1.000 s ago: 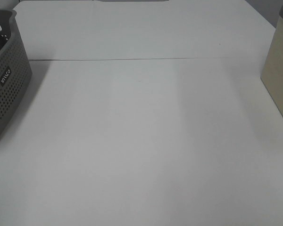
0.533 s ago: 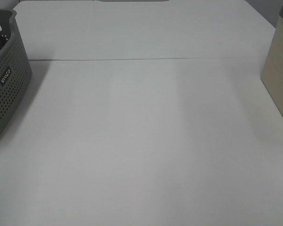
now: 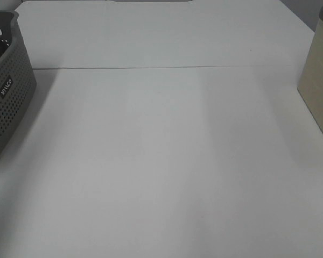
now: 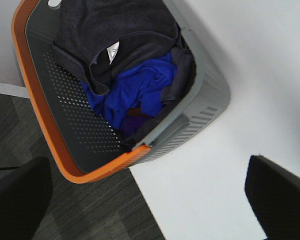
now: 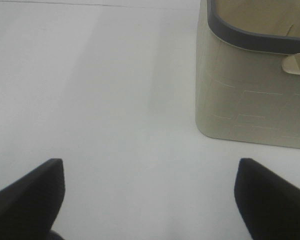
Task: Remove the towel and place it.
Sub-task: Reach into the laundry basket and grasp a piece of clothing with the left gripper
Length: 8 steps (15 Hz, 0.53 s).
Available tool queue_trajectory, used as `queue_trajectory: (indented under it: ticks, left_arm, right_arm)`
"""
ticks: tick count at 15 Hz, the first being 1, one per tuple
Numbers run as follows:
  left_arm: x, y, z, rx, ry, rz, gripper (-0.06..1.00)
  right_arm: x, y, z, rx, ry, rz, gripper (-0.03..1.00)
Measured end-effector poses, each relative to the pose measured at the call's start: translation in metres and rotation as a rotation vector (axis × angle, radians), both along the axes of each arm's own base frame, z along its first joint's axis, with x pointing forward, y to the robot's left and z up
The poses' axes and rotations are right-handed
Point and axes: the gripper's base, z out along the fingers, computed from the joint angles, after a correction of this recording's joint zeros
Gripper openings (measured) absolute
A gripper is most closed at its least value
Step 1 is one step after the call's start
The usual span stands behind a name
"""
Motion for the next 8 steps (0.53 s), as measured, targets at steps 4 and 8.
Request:
queue_trajectory:
  ticks: [4,8]
  left_arm:
    - [0.101,0.015,-0.014,0.164,0.168,-0.088,0.99]
    - [0.183,0.027,-0.054,0.284,0.332,-0.162,0.99]
  right_arm:
    - [0.000,0.000,0.000,0.000,0.000,0.000,0.88]
    - [0.000,0.000,0.000,0.000,0.000,0.000,0.88]
